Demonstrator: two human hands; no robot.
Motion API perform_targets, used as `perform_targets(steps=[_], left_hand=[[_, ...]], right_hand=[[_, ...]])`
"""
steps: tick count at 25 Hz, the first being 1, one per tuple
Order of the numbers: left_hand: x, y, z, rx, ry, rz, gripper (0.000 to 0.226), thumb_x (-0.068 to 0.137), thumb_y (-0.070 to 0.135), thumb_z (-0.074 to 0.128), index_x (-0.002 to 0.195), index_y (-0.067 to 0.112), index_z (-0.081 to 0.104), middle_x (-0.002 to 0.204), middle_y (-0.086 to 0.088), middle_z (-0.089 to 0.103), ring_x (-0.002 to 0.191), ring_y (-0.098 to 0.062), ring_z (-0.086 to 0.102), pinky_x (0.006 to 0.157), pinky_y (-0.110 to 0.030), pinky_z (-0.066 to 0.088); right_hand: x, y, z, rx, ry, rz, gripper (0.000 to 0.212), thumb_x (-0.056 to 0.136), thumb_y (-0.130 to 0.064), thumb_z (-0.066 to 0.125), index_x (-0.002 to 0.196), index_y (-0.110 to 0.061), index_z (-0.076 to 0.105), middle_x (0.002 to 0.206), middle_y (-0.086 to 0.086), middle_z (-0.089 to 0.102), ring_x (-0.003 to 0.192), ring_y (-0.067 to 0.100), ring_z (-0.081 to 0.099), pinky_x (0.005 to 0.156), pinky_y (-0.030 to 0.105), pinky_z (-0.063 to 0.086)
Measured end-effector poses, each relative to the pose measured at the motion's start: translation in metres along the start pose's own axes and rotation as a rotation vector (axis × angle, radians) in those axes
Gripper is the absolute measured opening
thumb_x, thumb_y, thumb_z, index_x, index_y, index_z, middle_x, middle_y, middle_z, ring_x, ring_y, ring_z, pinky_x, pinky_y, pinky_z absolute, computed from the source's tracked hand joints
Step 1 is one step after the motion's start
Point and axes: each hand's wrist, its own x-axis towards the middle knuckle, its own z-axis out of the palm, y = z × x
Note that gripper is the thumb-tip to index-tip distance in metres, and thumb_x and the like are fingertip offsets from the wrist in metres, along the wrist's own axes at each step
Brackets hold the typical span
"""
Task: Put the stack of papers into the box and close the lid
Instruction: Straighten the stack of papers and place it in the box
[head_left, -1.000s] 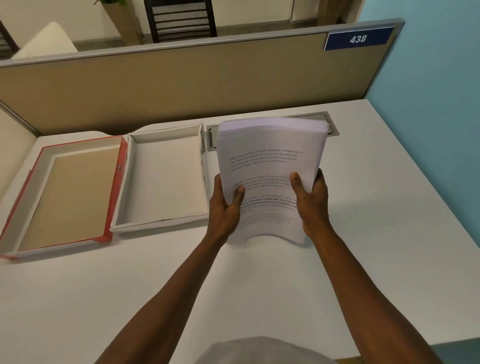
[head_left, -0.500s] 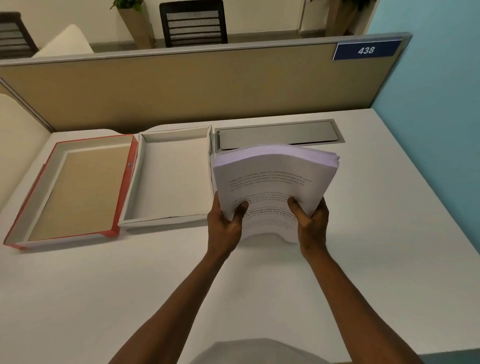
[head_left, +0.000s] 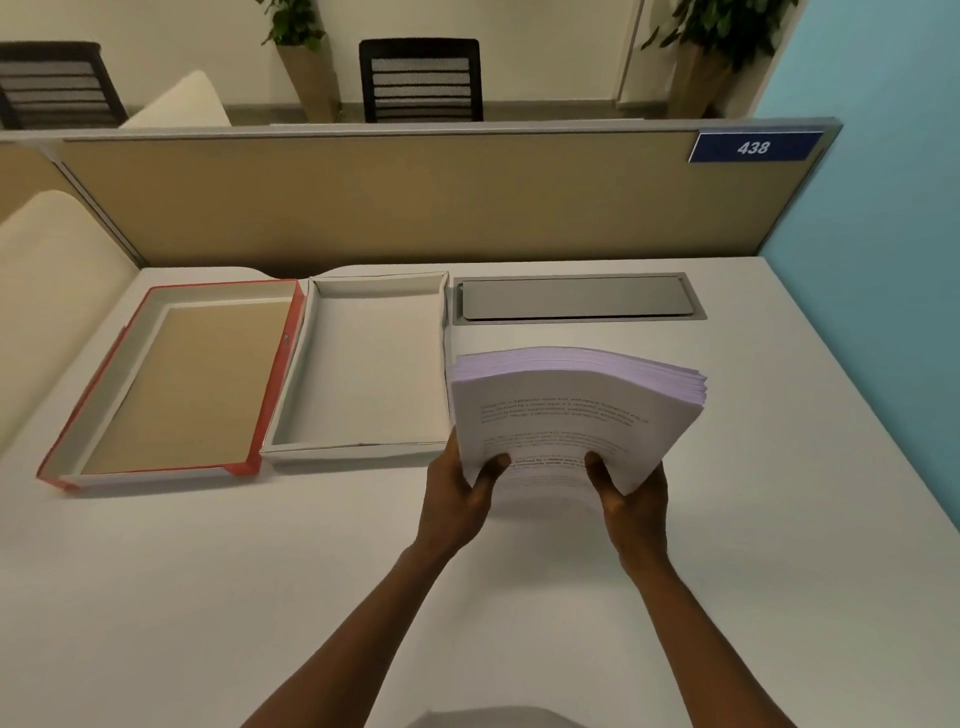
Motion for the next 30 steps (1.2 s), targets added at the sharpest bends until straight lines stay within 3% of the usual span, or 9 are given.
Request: perform_targets(steps=[2, 5, 9, 11, 17, 23, 27, 30], left_hand=[[-0.002, -0.003, -0.006, 0.067, -0.043, 0.037, 0.037, 0.093, 0.017, 0.066, 0.129, 0.013, 0.06, 0.115, 0.02, 0.067, 0.105, 0.0, 0.064, 0.083, -0.012, 0.052], [-0.006, -0.012, -0.015, 0.142, -0.104, 0.064, 0.036, 0.095, 0.016, 0.062, 0.131, 0.017, 0.06, 0.116, 0.025, 0.066, 0.104, -0.001, 0.065, 0.087, -0.021, 0.056], [-0.004, -0.016, -0.037, 0.156, -0.111, 0.055, 0.037, 0.095, 0.02, 0.06, 0.131, 0.025, 0.057, 0.115, 0.017, 0.07, 0.097, -0.009, 0.068, 0.082, -0.035, 0.062], [-0.001, -0.016, -0.057, 0.168, -0.112, 0.037, 0.033, 0.096, 0.026, 0.059, 0.129, 0.026, 0.056, 0.114, 0.013, 0.071, 0.094, -0.014, 0.071, 0.078, -0.037, 0.063], [0.013, -0.011, -0.132, 0.169, -0.042, -0.054, 0.031, 0.095, 0.027, 0.063, 0.125, 0.022, 0.056, 0.114, 0.01, 0.07, 0.094, -0.014, 0.073, 0.076, -0.026, 0.063], [0.047, -0.014, -0.201, 0.154, 0.03, -0.21, 0.033, 0.095, 0.034, 0.061, 0.123, 0.015, 0.062, 0.115, 0.0, 0.073, 0.094, -0.017, 0.074, 0.081, -0.035, 0.063], [0.087, -0.024, -0.233, 0.111, -0.022, -0.351, 0.027, 0.099, 0.028, 0.06, 0.123, 0.016, 0.062, 0.117, -0.003, 0.072, 0.091, -0.016, 0.073, 0.079, -0.032, 0.06], [0.126, -0.038, -0.247, 0.158, -0.019, -0.403, 0.034, 0.098, 0.029, 0.059, 0.127, 0.012, 0.063, 0.124, -0.008, 0.071, 0.1, -0.025, 0.072, 0.091, -0.043, 0.059]], right_hand=[[-0.005, 0.004, -0.002, -0.131, 0.023, -0.007, 0.062, 0.08, -0.042, 0.073, 0.133, -0.017, 0.051, 0.115, -0.001, 0.065, 0.102, 0.016, 0.063, 0.091, 0.043, 0.058], [-0.007, 0.008, -0.007, -0.267, 0.02, -0.071, 0.061, 0.08, -0.04, 0.069, 0.131, -0.011, 0.053, 0.114, 0.007, 0.068, 0.097, 0.022, 0.064, 0.089, 0.041, 0.058], [-0.01, 0.005, 0.006, -0.368, -0.002, -0.113, 0.053, 0.079, -0.034, 0.076, 0.124, -0.009, 0.061, 0.108, 0.008, 0.072, 0.083, 0.021, 0.067, 0.067, 0.007, 0.052], [-0.017, -0.001, 0.023, -0.366, -0.037, -0.106, 0.049, 0.08, -0.034, 0.076, 0.121, -0.01, 0.063, 0.104, 0.004, 0.071, 0.078, 0.017, 0.066, 0.059, 0.0, 0.048], [-0.017, -0.026, 0.094, -0.309, -0.131, -0.089, 0.045, 0.081, -0.039, 0.073, 0.116, -0.012, 0.064, 0.101, -0.004, 0.069, 0.074, 0.008, 0.066, 0.055, 0.005, 0.051], [0.0, -0.048, 0.174, -0.292, -0.219, 0.054, 0.037, 0.085, -0.048, 0.068, 0.102, -0.015, 0.07, 0.092, -0.005, 0.071, 0.074, 0.002, 0.065, 0.052, 0.009, 0.046], [0.025, -0.058, 0.219, -0.296, -0.271, 0.214, 0.046, 0.091, -0.057, 0.053, 0.082, -0.013, 0.065, 0.083, 0.0, 0.071, 0.069, 0.014, 0.064, 0.053, 0.022, 0.042], [0.053, -0.058, 0.248, -0.359, -0.294, 0.246, 0.055, 0.091, -0.062, 0.048, 0.084, -0.011, 0.066, 0.085, 0.004, 0.071, 0.074, 0.021, 0.065, 0.056, 0.027, 0.043]])
